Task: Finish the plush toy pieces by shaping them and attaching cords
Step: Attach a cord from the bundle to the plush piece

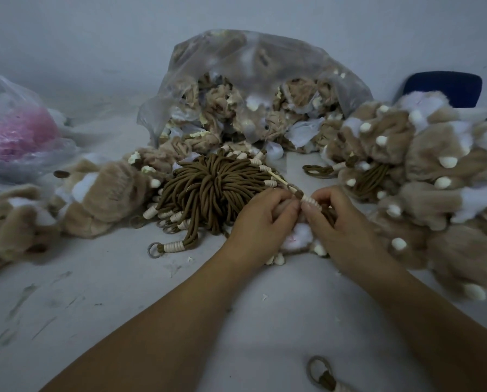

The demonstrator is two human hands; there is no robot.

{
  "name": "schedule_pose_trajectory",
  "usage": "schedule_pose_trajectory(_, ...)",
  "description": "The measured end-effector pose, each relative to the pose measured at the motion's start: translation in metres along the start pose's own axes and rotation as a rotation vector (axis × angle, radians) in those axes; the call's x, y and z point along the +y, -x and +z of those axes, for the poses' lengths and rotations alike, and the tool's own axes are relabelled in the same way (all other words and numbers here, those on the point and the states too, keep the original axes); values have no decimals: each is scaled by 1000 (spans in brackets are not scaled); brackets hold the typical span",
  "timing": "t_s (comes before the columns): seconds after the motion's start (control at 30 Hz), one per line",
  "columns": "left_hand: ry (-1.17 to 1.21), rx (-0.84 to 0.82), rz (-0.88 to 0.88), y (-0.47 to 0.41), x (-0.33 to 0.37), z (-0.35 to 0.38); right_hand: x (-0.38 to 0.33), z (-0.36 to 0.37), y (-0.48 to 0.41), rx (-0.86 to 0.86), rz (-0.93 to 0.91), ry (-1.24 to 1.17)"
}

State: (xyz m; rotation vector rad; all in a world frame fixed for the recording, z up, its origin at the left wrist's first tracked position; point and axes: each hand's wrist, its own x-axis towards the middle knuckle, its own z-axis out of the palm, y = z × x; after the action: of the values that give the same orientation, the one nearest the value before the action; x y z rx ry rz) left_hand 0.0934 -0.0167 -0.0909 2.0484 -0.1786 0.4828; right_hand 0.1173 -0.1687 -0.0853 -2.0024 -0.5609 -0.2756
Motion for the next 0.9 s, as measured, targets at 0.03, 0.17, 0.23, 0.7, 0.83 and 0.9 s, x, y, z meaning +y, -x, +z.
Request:
schedule_pose_trajectory(0.03,15,9,-2,-1,-1,0,1,-1,0,13,-1,8)
schedule_pose_trajectory(0.17,93,17,9,1,1,-2,2,-2,-1,44,-24,62)
schedule_pose_trajectory(0.23,107,16,13,2,1,-2,5,-2,-2,49,-28,74)
schedule_pose_trajectory(0.7,8,38,61,2,7,-3,3,2,-3,104,-261,245)
schedule_pose_trajectory(0.83,-13,10,72,3,6,-4,2,2,-4,74,-344,320)
schedule_pose_trajectory(0.9,-18,0,82,4,6,-4,3,0,-4,87,-357,328)
